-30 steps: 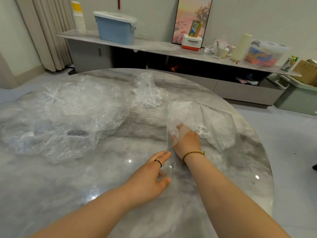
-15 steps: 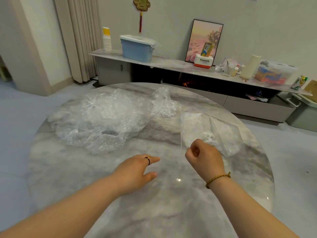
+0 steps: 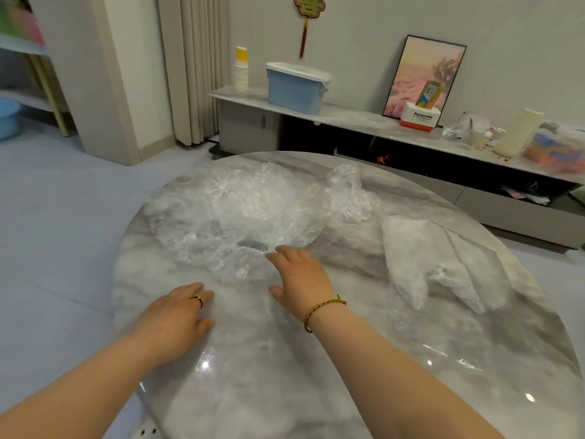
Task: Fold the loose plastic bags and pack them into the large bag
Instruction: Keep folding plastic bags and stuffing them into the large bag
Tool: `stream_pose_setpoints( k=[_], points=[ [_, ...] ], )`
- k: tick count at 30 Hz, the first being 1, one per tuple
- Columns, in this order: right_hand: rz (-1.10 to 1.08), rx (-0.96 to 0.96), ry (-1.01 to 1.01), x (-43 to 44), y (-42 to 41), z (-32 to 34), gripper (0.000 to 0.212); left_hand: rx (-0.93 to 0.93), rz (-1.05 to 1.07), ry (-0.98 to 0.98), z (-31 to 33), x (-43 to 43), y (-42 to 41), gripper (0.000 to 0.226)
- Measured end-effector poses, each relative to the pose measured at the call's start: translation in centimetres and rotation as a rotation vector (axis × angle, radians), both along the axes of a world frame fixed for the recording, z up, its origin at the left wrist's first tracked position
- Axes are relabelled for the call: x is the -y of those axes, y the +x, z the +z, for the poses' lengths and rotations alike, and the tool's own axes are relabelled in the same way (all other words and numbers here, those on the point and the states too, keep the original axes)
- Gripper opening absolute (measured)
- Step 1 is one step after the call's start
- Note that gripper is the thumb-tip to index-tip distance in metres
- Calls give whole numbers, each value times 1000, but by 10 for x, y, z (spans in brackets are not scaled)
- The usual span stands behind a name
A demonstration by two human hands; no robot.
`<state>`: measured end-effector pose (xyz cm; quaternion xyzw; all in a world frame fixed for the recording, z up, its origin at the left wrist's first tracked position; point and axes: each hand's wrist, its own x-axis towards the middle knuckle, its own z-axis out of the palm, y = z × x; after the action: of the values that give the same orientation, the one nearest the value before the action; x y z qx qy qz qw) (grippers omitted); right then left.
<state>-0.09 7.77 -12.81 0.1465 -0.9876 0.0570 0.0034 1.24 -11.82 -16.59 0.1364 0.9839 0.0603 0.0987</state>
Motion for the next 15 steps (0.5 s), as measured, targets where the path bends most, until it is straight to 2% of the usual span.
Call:
stream_pose_setpoints(
  k=[3,6,9,11,15],
  points=[
    [-30,0,63,13,-17,-14,55,-3,-26,-58,-4,1,-1,57],
    [-101,-79,126,16,-33,-22,43,7,-50,-65,-5,2,-2,59],
    [-153,-165,101,13,-50,-12,34,8,-55,-44,-8,7,-5,60],
    [-204,-227,-7,10,-57,3,29,5,-50,-40,-10,9,-4,60],
    [-297,-439,-416,4,-55,32,24,-92,10,16,0,6,-3,64]
  ],
)
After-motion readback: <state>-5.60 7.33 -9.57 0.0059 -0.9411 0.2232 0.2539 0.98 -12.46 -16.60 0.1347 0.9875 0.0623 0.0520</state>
